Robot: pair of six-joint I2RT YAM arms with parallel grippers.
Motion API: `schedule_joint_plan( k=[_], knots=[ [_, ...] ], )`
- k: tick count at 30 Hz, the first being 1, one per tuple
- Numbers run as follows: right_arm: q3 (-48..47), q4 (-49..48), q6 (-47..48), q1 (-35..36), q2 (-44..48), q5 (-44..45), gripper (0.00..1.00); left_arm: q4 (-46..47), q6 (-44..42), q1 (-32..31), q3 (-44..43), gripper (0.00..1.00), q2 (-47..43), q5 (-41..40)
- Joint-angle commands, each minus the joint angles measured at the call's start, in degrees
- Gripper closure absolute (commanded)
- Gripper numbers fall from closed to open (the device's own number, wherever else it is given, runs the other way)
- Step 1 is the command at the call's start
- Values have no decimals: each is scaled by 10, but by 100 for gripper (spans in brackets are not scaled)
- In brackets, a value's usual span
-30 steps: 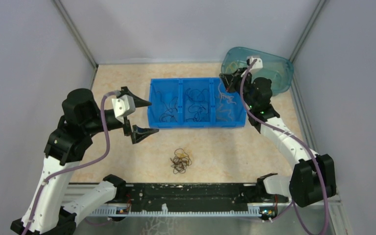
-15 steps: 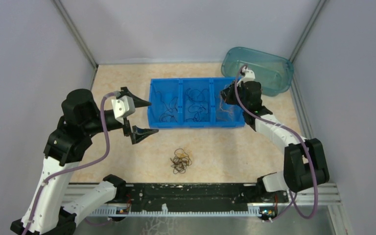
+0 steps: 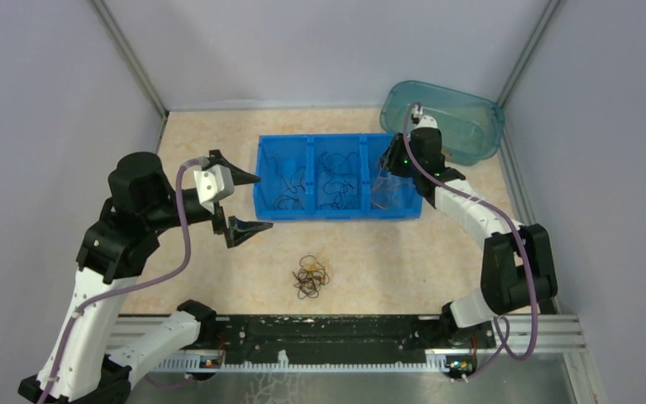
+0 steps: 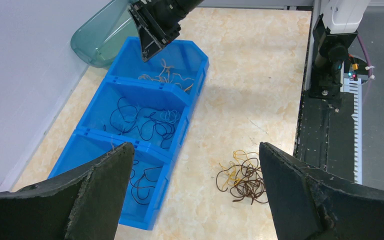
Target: Untangle the cables
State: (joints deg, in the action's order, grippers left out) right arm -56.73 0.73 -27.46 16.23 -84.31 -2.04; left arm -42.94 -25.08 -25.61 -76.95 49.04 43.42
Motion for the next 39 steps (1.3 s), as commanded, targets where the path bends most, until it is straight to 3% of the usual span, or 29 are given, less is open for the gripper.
schedule_joint_plan(
  k=[1,11,15,18,21,25,29,39],
  knots=[
    [-61,33,16,-5,30,20,59,-8,-5,2,-4,0,3,4],
    [-2,-10,28,12,127,-42,55,-13,-18,2,26,0,4,8],
    [71,-50,65,99,195,-66,49,-26,-49,2,66,0,6,-9],
    [149,-103,48,162,245,-144,42,-39,-77,3,93,0,6,-18],
    [207,-118,47,232,263,-164,40,-40,-104,2,123,0,-1,-27],
    [282,-184,35,302,245,-172,41,-38,-127,2,154,0,-11,-33],
    [347,-312,2,333,205,-177,49,-54,-149,2,168,0,-15,-29],
    [338,-368,26,362,114,-130,61,-60,-175,2,202,0,-24,-35]
  ],
)
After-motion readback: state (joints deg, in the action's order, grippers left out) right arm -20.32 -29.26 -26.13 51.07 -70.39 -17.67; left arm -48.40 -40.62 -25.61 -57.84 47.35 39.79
